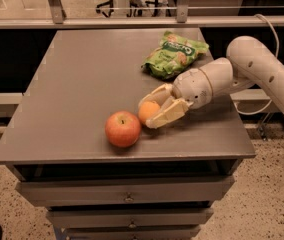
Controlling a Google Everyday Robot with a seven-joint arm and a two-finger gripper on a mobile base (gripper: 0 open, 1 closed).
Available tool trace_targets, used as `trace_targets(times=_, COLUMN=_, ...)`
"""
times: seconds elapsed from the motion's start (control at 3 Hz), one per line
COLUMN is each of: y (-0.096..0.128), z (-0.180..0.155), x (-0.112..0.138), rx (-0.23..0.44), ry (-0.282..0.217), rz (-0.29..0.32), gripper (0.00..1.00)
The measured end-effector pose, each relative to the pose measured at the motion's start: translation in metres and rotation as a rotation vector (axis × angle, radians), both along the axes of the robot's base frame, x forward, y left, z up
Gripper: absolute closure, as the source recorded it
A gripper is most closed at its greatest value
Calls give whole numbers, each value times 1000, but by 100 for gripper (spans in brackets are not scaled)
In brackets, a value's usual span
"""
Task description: Move orange near apple
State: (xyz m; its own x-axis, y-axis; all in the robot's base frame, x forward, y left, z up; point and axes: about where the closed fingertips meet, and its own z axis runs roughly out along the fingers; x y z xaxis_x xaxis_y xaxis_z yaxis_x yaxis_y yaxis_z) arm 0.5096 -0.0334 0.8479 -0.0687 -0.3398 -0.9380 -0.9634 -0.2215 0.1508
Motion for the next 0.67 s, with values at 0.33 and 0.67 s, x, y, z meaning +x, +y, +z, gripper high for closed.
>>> trace_targets(times=0.33, y=3, z=0, x=-1, rx=4, ry=-5, rz=20, gripper=21)
trace_targets(times=0.67, y=2, z=3, x=1, rx=1, ry=-16, rz=37, gripper=0)
